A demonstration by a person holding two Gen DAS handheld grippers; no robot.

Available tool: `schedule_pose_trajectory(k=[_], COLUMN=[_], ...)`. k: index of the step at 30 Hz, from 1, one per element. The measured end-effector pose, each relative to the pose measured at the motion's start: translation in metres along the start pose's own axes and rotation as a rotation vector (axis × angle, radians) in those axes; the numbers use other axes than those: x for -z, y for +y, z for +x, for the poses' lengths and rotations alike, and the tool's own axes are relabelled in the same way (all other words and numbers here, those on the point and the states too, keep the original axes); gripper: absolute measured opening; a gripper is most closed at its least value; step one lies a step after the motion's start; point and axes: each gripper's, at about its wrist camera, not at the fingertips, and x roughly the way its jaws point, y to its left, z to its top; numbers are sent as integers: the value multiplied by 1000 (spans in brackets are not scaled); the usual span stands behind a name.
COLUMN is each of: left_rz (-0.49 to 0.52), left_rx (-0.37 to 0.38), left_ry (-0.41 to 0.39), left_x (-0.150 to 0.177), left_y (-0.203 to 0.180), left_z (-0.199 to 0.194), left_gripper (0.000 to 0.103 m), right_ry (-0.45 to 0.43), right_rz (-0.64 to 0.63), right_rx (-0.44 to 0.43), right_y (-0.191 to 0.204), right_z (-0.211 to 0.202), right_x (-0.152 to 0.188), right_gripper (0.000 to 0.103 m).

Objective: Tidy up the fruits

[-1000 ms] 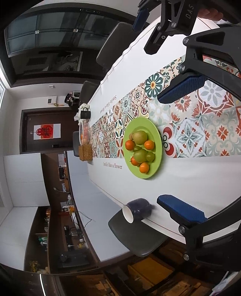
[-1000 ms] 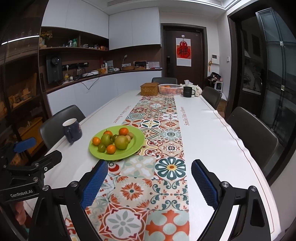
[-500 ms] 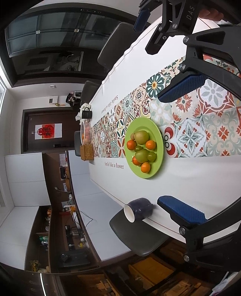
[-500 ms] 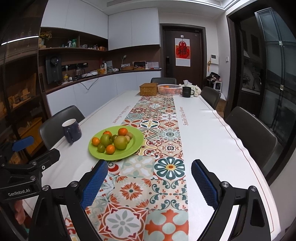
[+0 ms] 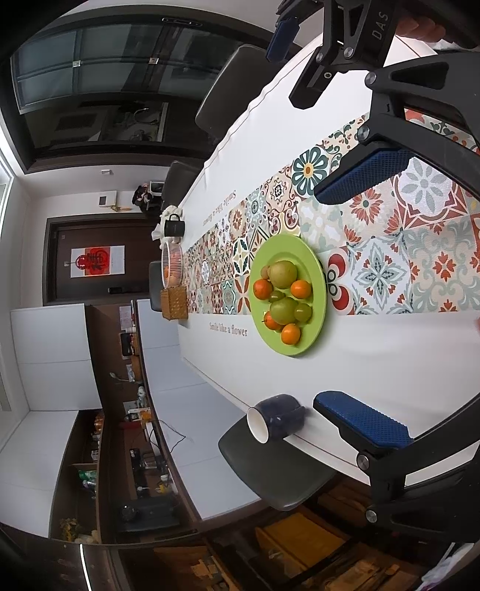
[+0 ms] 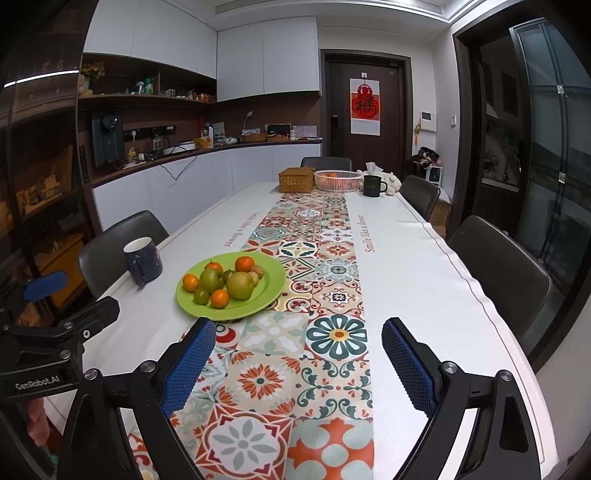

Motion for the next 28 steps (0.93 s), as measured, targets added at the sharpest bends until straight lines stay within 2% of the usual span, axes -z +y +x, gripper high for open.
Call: schedule_pose_trajectory(k=[28], left_rz=[-6], left_rx=[-3], left_ry=[5], left_x=[-2], left_y=[1], left_z=[-2], left_gripper=[103], right_ry=[5], right_rz=[-3], right_rx=[-3], right_y=[-2], right_z=[0], right_x=[-1], right_gripper=[92])
